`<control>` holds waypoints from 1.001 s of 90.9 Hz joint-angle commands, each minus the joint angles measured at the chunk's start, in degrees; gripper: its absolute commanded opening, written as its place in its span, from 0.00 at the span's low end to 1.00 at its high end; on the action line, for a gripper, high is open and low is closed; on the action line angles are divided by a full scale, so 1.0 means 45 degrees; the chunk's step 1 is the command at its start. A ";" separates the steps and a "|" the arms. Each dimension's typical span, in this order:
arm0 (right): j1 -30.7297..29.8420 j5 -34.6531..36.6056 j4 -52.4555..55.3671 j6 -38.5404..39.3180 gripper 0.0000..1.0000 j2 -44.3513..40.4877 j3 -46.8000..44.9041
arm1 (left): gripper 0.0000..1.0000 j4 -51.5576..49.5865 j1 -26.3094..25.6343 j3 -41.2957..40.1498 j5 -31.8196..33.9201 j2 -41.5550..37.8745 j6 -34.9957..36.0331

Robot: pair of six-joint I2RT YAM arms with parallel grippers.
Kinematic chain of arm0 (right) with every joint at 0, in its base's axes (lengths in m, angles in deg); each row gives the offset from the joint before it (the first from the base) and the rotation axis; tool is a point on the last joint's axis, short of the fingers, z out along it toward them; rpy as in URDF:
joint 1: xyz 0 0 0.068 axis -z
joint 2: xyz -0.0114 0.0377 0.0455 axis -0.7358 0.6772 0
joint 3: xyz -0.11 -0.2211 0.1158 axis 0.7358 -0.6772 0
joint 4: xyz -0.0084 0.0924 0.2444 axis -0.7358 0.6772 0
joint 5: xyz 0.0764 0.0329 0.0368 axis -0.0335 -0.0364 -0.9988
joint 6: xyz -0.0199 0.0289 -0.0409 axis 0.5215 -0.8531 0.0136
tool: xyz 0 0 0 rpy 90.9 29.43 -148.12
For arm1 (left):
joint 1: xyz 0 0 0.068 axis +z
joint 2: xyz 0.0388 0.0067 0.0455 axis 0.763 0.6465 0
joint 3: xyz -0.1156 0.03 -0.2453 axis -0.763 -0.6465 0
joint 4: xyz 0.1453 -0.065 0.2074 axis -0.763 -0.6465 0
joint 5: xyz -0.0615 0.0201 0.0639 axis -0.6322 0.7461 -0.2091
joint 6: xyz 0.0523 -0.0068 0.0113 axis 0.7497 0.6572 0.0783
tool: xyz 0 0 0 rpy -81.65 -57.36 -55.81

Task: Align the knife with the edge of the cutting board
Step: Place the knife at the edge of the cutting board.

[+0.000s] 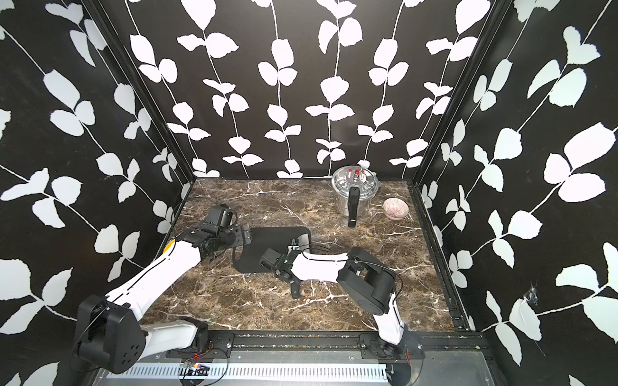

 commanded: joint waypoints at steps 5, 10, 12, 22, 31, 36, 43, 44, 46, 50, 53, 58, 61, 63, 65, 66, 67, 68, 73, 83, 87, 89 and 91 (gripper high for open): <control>0.0124 0.0121 -0.0048 0.0106 0.07 0.0315 0.0172 | 0.98 -0.0248 0.0071 0.0345 0.0093 -0.0009 0.0064; 0.0133 0.0118 -0.0016 0.0126 0.07 0.0327 0.0168 | 0.98 -0.0265 0.0072 0.0334 0.0112 -0.0015 0.0047; 0.0143 0.0133 0.0009 0.0126 0.07 0.0319 0.0464 | 0.99 -0.0267 0.0064 0.0323 0.0113 -0.0019 0.0058; 0.0140 0.0178 0.0115 -0.0018 0.07 0.0327 0.0559 | 0.98 -0.0250 0.0069 0.0287 0.0127 -0.0056 0.0044; 0.0162 0.0177 0.0184 -0.0134 0.07 0.0343 0.0557 | 0.98 -0.0265 0.0061 0.0276 0.0132 -0.0069 0.0055; 0.0172 0.0177 0.0205 -0.0172 0.07 0.0354 0.0548 | 0.98 -0.0267 0.0072 0.0262 0.0126 -0.0068 0.0061; 0.0168 0.0247 0.0337 -0.0313 0.07 0.0291 0.0516 | 0.98 -0.0267 0.0065 0.0251 0.0114 -0.0070 0.0046; 0.0161 0.0261 0.0340 -0.0328 0.07 0.0274 0.0491 | 0.98 -0.0257 0.0063 0.0246 0.0113 -0.0074 0.0054; 0.0160 0.0286 0.0332 -0.0364 0.07 0.0247 0.0442 | 0.99 -0.0265 0.0077 0.0243 0.0113 -0.0072 0.0050; 0.0161 0.0323 0.0300 -0.0395 0.07 0.0144 0.0363 | 0.98 -0.0280 0.0067 0.0242 0.0113 -0.0071 0.0056; 0.0159 0.0325 0.0269 -0.0393 0.07 0.0079 0.0350 | 0.99 -0.0279 0.0067 0.0241 0.0103 -0.0075 0.0060; 0.0172 0.0301 0.0189 -0.0335 0.07 0.0009 0.0348 | 0.99 -0.0266 0.0074 0.0235 0.0111 -0.0078 0.0042; 0.0170 0.0285 0.0155 -0.0322 0.07 -0.0011 0.0348 | 0.98 -0.0263 0.0068 0.0209 0.0098 -0.0078 0.0027; 0.0172 0.0263 0.0140 -0.0299 0.07 0.0000 0.0348 | 0.98 -0.0266 0.0063 0.0204 0.0094 -0.0064 0.0014; 0.0173 0.0243 0.0131 -0.0273 0.07 0.0012 0.0348 | 0.98 -0.0243 0.0072 0.0203 0.0084 -0.0065 0.0020; 0.0173 0.0239 0.0130 -0.0259 0.07 0.0017 0.0348 | 0.98 -0.0236 0.0067 0.0203 0.0069 -0.0052 0.0011; 0.0163 0.0238 0.0139 -0.0233 0.07 0.0020 0.0348 | 0.99 -0.0242 0.0064 0.0203 0.0071 -0.0056 0.0007; 0.0168 0.0227 0.0153 -0.0210 0.07 0.0031 0.0348 | 0.98 -0.0245 0.0072 0.0212 0.0073 -0.0057 -0.0005; 0.0178 0.0245 0.0162 -0.0078 0.07 0.0008 0.0348 | 0.99 -0.0257 0.0072 0.0203 0.0074 -0.0076 -0.0013; 0.0211 0.0263 0.0059 0.0027 0.07 -0.0134 -0.0041 | 0.98 -0.0268 0.0065 0.0193 0.0073 -0.0098 -0.0011; 0.0230 0.0272 0.0035 0.0071 0.07 -0.0169 -0.0095 | 0.98 -0.0253 0.0068 0.0181 0.0074 -0.0099 -0.0017; 0.0236 0.0264 0.0046 0.0093 0.07 -0.0172 -0.0099 | 0.98 -0.0264 0.0063 0.0173 0.0074 -0.0113 -0.0017; 0.0247 0.0272 0.0078 0.0103 0.07 -0.0172 -0.0091 | 0.98 -0.0262 0.0062 0.0166 0.0074 -0.0107 -0.0017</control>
